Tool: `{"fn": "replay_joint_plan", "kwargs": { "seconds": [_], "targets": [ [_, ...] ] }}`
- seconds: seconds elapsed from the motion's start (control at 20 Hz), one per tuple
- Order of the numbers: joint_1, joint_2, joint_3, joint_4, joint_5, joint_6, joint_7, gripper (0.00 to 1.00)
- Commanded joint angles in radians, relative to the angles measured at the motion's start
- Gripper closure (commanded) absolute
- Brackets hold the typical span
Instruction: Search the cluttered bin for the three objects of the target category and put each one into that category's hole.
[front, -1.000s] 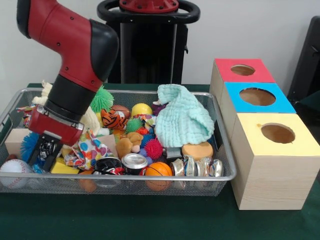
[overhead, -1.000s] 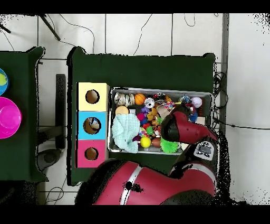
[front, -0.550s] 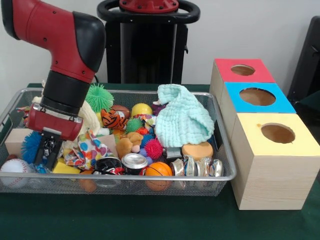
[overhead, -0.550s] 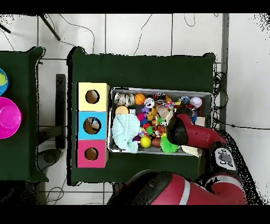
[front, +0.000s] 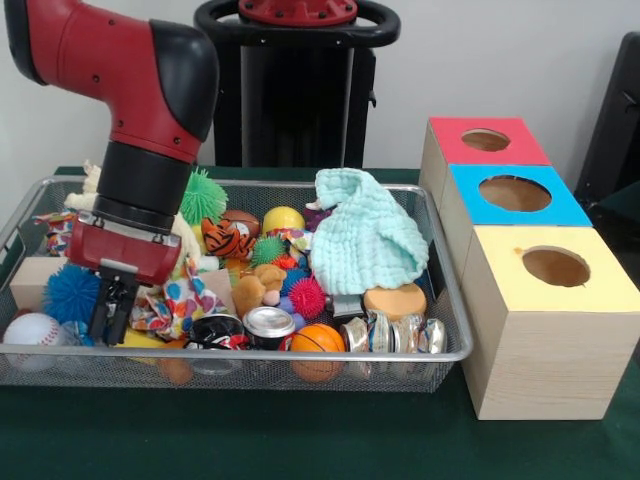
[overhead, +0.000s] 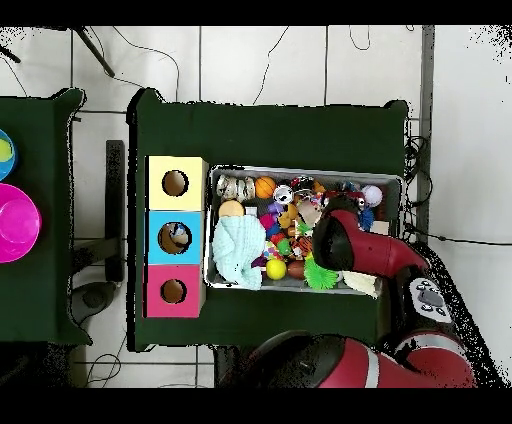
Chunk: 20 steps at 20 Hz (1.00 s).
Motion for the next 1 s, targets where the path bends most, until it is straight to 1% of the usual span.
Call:
{"fn": "replay_joint_plan", "kwargs": {
  "seconds": [0.05,0.2,0.35,0.45,0.55,0.7,0.8,0.95,1.0],
  "targets": [
    [-0.028,-0.001,0.148,0.08,-0.065,0.102,0.121,1.0],
    [-0.03,0.016,0.142,0.067,-0.068,0.093,0.116,1.0],
    [-0.02,0.019,0.121,0.057,-0.056,0.122,0.103,1.0],
    [-0.031,0.03,0.121,0.04,-0.074,0.153,0.069,1.0],
    [-0.031,0.045,0.114,0.029,-0.08,0.154,0.062,1.0],
    [-0.008,0.061,0.068,0.008,-0.079,0.171,0.052,1.0],
    [-0.011,0.06,0.057,0.008,-0.086,0.186,0.044,1.0],
    [-0.039,0.061,0.078,0.017,-0.111,0.182,0.04,1.0],
    [-0.035,0.062,0.071,0.014,-0.116,0.162,0.048,1.0]
  ]
}}
